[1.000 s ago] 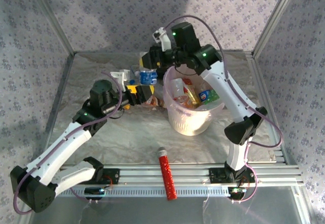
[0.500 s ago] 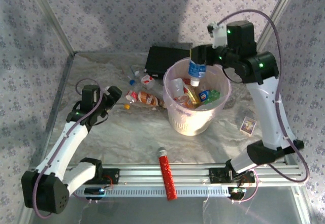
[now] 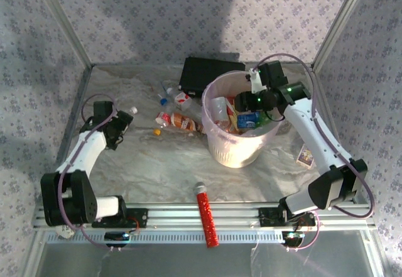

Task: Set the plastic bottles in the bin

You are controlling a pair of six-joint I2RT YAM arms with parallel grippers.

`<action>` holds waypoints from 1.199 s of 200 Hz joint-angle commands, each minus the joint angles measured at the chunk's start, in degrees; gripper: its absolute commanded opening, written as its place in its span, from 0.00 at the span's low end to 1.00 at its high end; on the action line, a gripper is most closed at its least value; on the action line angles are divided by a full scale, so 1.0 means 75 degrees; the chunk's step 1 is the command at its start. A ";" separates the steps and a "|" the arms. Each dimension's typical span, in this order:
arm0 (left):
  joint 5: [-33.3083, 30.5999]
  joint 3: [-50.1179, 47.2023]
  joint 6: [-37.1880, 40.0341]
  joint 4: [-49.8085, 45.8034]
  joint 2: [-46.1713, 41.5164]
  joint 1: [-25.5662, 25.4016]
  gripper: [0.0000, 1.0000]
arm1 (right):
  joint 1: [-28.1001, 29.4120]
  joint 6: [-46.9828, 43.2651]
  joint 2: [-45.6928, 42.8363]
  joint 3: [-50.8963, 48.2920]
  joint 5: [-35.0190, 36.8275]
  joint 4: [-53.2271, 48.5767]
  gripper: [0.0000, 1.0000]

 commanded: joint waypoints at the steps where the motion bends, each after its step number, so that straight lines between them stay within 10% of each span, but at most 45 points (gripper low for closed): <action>1: 0.0056 0.0440 -0.0348 0.0386 0.0414 0.0189 0.98 | 0.0042 0.0189 -0.0572 -0.0185 -0.0154 0.0415 0.66; 31: -0.0178 0.0983 -0.0868 0.0469 0.1270 0.0259 0.98 | 0.0029 0.0106 -0.0989 0.0097 -0.0286 0.0062 0.81; 135: -0.0996 0.3396 -0.2978 0.0095 0.4194 -0.0055 0.95 | 0.0057 0.0241 -0.1827 -0.0344 -0.0646 -0.0148 0.81; 240: -0.1479 0.3667 -0.3726 -0.0395 0.4810 -0.0197 0.56 | -0.0224 0.0135 -0.2306 -0.0483 -0.0814 0.0007 0.81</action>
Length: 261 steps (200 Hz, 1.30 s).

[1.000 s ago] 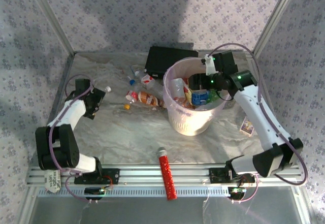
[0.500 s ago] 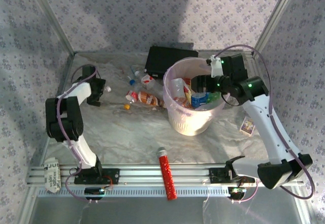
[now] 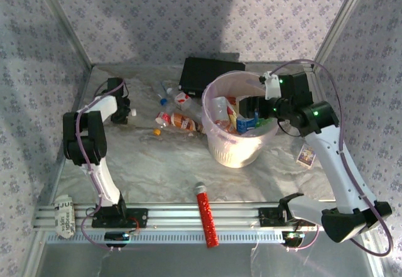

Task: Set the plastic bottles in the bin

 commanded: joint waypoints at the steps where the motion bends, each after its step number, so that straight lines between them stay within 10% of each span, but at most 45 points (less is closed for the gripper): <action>1: -0.0233 0.0003 -0.0212 -0.0487 0.0107 -0.0013 0.56 | -0.0121 -0.0055 -0.0244 -0.0043 -0.0125 0.0017 0.81; 155: -0.0528 -0.1057 0.2476 -0.0141 -0.3177 -0.1225 0.45 | -0.0197 0.0329 -0.0336 0.0584 -0.0452 0.0299 0.80; 261: 0.4530 -0.1680 0.6248 0.0462 -0.6379 -0.1985 0.47 | 0.1824 0.0264 0.2285 0.3632 -0.0444 0.0669 0.80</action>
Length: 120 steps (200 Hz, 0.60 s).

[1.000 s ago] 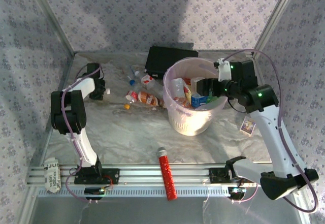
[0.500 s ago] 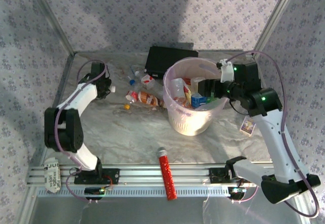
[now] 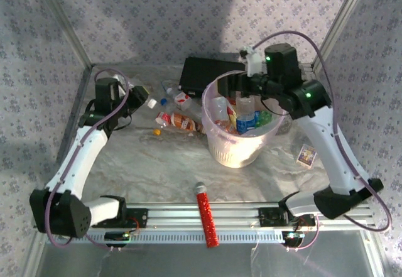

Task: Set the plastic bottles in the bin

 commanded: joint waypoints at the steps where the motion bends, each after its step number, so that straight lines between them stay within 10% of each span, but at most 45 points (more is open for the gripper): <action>1: 0.1657 -0.0060 0.1024 0.0087 -0.0683 -0.0370 0.47 | 0.0401 -0.0023 0.0535 0.0630 0.0009 0.0276 0.80; 120: 0.2454 -0.0291 0.1946 0.1760 -0.1333 -0.2301 0.44 | 0.1263 0.0898 0.3471 0.3212 -0.1500 0.0536 0.86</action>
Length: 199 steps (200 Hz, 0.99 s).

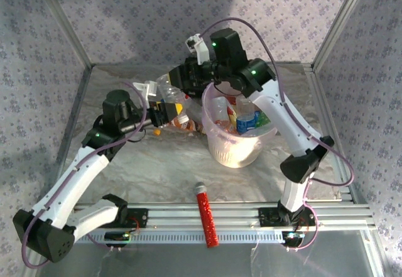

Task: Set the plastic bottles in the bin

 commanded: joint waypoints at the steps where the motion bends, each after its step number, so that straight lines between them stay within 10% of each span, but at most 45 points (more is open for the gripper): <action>1: 0.0203 0.0366 0.0414 0.0338 -0.0054 -0.0113 0.44 | -0.0035 0.0281 0.0290 0.0383 -0.0565 -0.0067 0.86; 92: 0.0175 0.0425 0.0438 0.0422 -0.0110 -0.0124 0.42 | -0.0041 0.0604 0.0594 0.0206 -0.1777 0.0167 0.68; 154: -0.0271 0.0253 0.0520 0.0373 -0.0267 -0.0123 0.95 | -0.0524 0.0232 0.0280 0.0808 -0.1052 -0.0079 0.54; 199: -0.1618 0.0253 0.0562 -0.0541 -0.0296 0.0006 0.99 | -0.1316 -0.0280 -0.0632 0.0711 0.0194 -0.0654 0.54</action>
